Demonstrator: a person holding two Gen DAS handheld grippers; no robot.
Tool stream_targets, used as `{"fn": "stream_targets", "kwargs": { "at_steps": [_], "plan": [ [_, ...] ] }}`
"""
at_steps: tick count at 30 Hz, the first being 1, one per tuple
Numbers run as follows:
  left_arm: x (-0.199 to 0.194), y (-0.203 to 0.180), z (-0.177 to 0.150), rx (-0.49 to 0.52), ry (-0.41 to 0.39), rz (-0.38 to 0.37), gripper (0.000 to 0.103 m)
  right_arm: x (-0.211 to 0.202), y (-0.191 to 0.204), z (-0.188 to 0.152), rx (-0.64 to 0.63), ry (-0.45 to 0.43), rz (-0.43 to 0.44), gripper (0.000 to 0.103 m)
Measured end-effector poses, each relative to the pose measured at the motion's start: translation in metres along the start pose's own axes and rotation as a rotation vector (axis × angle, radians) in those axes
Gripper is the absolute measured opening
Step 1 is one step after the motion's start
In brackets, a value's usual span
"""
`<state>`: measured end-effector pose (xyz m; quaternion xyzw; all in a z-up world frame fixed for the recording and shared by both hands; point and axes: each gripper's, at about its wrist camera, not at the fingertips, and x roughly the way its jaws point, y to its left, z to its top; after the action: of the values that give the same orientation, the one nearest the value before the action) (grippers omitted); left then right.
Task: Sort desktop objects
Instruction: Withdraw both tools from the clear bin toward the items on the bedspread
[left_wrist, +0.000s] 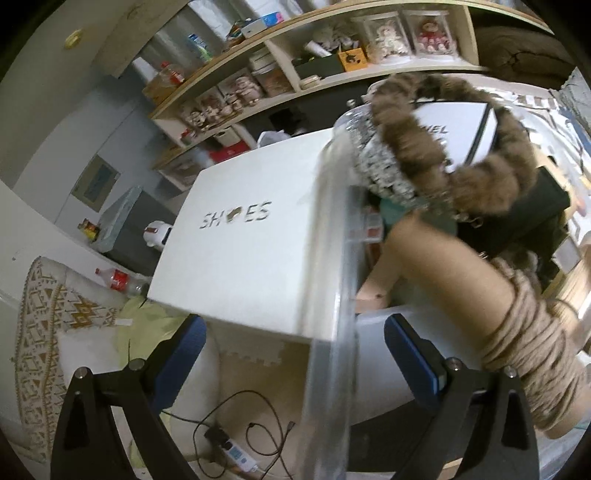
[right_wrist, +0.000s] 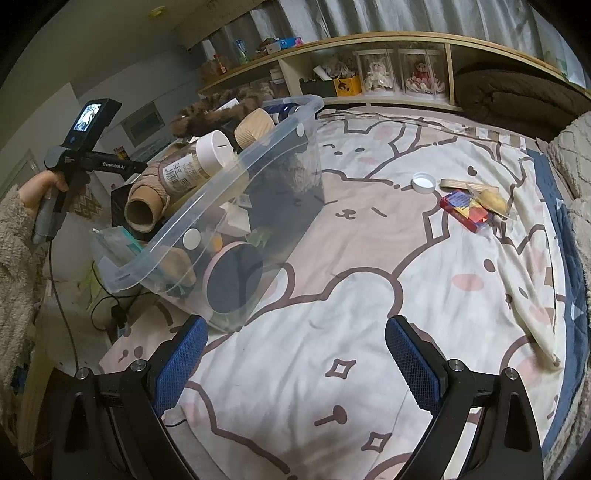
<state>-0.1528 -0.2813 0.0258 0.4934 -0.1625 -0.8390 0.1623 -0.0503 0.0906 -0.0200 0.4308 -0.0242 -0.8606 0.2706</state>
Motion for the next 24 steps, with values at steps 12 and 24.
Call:
{"fn": "stream_targets", "kwargs": {
  "at_steps": [12, 24],
  "plan": [
    [-0.036, 0.009, -0.017, -0.108, -0.067, -0.084, 0.098, -0.009, 0.003, 0.001, 0.004, -0.041, 0.03, 0.097],
    [-0.095, 0.012, -0.06, -0.229, -0.206, -0.155, 0.1, -0.03, 0.014, 0.003, -0.001, -0.122, 0.086, 0.097]
  ]
}}
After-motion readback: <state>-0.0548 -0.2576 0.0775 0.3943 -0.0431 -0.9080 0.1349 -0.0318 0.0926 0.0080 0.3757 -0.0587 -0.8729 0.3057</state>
